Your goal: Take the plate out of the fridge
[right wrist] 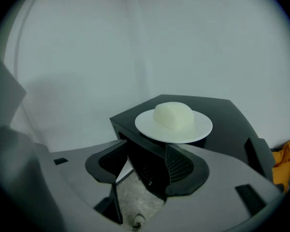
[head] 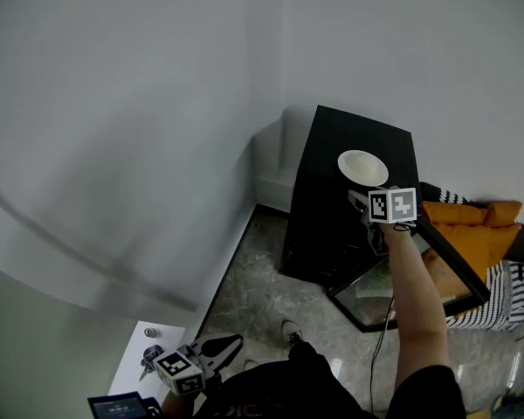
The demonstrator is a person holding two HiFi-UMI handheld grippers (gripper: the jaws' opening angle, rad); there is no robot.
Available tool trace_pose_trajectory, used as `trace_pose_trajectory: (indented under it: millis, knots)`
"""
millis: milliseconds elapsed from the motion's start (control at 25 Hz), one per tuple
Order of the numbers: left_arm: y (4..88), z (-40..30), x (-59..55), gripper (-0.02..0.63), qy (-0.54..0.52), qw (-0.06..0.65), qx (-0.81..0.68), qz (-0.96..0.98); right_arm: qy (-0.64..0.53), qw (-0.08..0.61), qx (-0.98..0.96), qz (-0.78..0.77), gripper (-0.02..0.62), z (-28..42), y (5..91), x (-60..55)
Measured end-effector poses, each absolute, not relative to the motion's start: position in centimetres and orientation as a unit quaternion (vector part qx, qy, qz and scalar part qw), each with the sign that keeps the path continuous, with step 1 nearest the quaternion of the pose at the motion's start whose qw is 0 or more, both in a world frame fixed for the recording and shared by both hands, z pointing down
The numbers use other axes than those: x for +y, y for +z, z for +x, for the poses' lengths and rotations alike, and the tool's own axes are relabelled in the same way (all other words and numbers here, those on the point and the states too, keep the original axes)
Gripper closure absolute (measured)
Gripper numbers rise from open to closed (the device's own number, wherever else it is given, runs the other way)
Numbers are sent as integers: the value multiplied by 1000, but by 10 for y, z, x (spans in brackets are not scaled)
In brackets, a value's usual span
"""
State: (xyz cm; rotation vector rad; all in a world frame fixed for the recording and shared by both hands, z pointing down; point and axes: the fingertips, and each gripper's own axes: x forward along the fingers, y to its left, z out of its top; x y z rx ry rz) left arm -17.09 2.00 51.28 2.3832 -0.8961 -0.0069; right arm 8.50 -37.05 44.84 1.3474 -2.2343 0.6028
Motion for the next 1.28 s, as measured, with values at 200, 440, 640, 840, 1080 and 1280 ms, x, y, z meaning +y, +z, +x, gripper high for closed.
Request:
trace_pose_trajectory:
  millis: [200, 440, 640, 840, 1080, 1280]
  knots:
    - [511, -170, 21, 606, -2, 289, -332, 898, 226, 248, -807, 485, 347, 86, 459, -360]
    - [505, -167, 21, 606, -12, 292, -330, 898, 251, 174, -823, 479, 348, 90, 453, -344]
    - [513, -167, 27, 606, 14, 279, -315, 907, 246, 128, -835, 475, 588, 88, 473, -293]
    - [499, -160, 39, 606, 23, 282, -298, 912, 249, 106, -852, 449, 588, 65, 495, -207]
    - [510, -150, 67, 606, 47, 290, -244, 924, 289, 77, -857, 420, 588, 25, 523, -84]
    - [519, -126, 87, 606, 80, 303, -181, 932, 324, 64, -852, 407, 588, 7, 537, -4]
